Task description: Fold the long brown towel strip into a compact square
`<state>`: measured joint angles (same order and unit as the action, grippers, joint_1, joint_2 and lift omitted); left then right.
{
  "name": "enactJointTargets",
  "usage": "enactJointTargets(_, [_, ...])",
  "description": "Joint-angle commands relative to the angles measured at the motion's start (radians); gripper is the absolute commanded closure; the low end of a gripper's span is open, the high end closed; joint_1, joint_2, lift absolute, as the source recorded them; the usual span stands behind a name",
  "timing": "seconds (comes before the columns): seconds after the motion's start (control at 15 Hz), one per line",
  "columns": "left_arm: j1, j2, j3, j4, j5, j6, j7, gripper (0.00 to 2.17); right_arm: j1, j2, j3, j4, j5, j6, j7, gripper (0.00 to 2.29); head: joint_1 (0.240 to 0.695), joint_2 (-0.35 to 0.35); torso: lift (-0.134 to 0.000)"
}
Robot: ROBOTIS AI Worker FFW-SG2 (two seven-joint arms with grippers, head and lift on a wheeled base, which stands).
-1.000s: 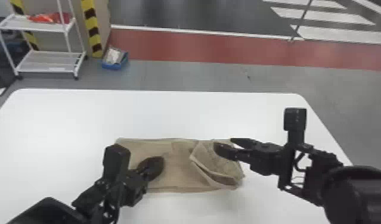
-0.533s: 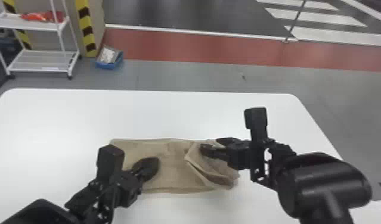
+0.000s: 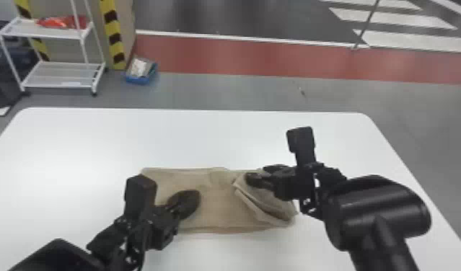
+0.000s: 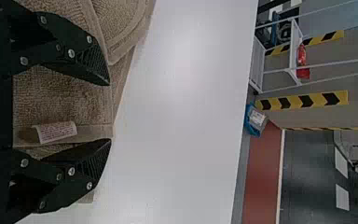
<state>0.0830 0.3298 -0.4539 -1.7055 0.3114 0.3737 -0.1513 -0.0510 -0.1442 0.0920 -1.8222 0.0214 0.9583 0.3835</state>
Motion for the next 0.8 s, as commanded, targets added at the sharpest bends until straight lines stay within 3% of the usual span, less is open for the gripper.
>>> enactJointTargets(0.0, [-0.002,0.000,0.004,0.003,0.000,0.000,-0.001,1.07,-0.007,0.000,0.000,0.009,0.005,0.001,0.000,0.61,0.695,-0.141,-0.124])
enactJointTargets(0.07, [-0.003,0.000,0.004,0.004,0.000,0.000,-0.001,1.07,-0.010,0.000,-0.001,0.009,0.005,0.004,0.002,0.77,0.695,-0.141,-0.124])
enactJointTargets(0.2, [-0.005,-0.002,0.004,0.004,0.000,0.000,-0.001,1.07,-0.015,-0.001,-0.005,0.014,0.003,0.010,0.008,0.83,0.695,-0.140,-0.124])
enactJointTargets(0.33, [-0.008,-0.003,0.004,0.007,0.000,0.000,-0.001,1.07,-0.023,-0.005,-0.006,0.018,0.002,0.023,0.017,1.06,0.695,-0.141,-0.124])
enactJointTargets(0.73, [-0.012,-0.003,0.004,0.012,-0.002,0.003,-0.001,1.07,-0.009,-0.009,-0.009,0.017,0.012,0.032,0.012,0.69,0.695,-0.145,-0.124])
